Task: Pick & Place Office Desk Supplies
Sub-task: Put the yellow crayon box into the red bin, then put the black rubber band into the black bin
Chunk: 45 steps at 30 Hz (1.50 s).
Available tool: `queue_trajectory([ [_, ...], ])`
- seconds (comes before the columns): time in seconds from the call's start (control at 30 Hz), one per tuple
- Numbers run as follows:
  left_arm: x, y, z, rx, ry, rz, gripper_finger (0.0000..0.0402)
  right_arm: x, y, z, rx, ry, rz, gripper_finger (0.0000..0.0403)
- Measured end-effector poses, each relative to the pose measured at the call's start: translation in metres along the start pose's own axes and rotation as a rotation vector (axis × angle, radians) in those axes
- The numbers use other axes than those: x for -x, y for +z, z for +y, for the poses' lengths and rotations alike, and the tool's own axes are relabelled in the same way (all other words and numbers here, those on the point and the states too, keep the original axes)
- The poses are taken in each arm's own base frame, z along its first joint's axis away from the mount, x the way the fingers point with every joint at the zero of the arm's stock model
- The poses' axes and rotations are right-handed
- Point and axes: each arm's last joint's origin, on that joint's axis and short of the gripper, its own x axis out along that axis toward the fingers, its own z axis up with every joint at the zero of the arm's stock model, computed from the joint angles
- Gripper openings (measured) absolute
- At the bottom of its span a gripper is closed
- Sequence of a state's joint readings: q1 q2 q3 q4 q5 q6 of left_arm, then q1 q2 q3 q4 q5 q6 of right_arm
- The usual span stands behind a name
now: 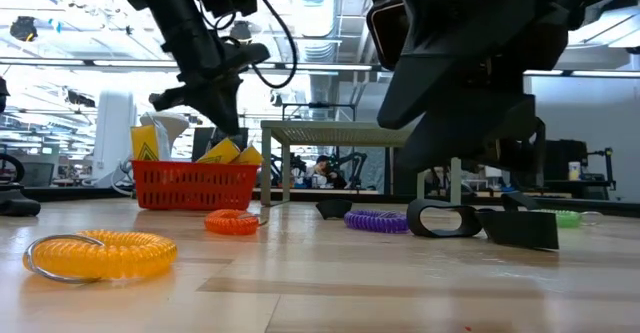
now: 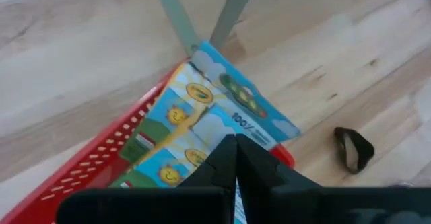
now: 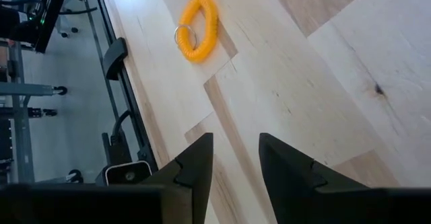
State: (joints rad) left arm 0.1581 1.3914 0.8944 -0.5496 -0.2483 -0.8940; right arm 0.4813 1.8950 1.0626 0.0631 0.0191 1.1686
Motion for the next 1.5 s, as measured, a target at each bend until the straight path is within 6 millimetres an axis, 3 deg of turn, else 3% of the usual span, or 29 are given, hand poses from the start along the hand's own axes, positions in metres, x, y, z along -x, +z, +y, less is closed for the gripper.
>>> queue_trajectory([
  [0.63,0.004,0.001,0.004,-0.058,0.078,-0.021,0.0000,0.000,0.006,-0.002,-0.005,-0.001,-0.013,0.0118],
  [0.87,0.035,0.018,-0.005,-0.046,-0.017,-0.121,0.0000,0.000,0.006,-0.002,-0.013,-0.002,-0.013,0.0118],
  [1.0,0.059,0.015,-0.003,-0.043,-0.118,-0.108,0.0000,0.000,0.006,-0.003,-0.021,-0.007,-0.016,0.0118],
  [1.17,0.088,-0.005,-0.008,-0.138,-0.329,0.038,0.0000,0.000,0.006,-0.003,-0.026,-0.007,-0.018,0.0118],
  [1.37,0.111,-0.051,-0.027,-0.323,-0.505,0.239,0.0000,0.000,0.008,0.001,-0.032,0.033,-0.037,0.0118],
  [1.5,0.124,-0.086,-0.030,-0.384,-0.501,0.379,0.0000,0.003,0.012,0.007,-0.058,0.076,-0.096,0.0118],
])
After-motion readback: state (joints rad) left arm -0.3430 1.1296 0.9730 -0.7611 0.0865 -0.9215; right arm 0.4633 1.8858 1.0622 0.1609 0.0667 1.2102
